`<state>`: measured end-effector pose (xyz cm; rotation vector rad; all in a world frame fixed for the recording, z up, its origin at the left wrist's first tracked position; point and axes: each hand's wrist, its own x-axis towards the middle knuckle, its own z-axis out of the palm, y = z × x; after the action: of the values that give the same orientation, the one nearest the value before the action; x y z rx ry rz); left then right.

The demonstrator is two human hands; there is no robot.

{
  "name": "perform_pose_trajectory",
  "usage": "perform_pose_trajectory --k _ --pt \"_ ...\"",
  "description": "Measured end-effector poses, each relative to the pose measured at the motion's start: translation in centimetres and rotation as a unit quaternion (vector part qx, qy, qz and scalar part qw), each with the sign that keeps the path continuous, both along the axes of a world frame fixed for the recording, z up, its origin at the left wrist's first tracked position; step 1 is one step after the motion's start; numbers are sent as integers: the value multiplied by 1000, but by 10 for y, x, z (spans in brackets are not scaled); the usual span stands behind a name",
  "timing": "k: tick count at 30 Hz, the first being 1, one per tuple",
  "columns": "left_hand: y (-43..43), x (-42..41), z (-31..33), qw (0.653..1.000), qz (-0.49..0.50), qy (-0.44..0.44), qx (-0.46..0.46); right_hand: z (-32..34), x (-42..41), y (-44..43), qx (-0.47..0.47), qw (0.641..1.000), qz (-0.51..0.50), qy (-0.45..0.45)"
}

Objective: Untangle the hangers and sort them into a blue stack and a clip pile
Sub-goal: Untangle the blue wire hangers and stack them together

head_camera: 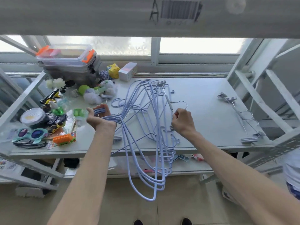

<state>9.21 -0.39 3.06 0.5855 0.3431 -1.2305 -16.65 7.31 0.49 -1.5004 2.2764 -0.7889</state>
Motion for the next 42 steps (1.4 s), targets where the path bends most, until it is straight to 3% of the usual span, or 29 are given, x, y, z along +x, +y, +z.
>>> perform_pose_trajectory --k 10,23,32,42 --pt "21 -122 -4 999 -38 -28 -18 1 -130 48 40 997 -63 12" --pt "37 -262 -11 999 -34 -27 -13 -24 -246 48 89 996 -14 -23" --pt "36 -284 -12 998 -46 -43 -3 -43 -265 52 116 993 8 -26" --pt "26 -255 -14 999 -48 10 -14 -27 -240 50 108 990 -45 74"
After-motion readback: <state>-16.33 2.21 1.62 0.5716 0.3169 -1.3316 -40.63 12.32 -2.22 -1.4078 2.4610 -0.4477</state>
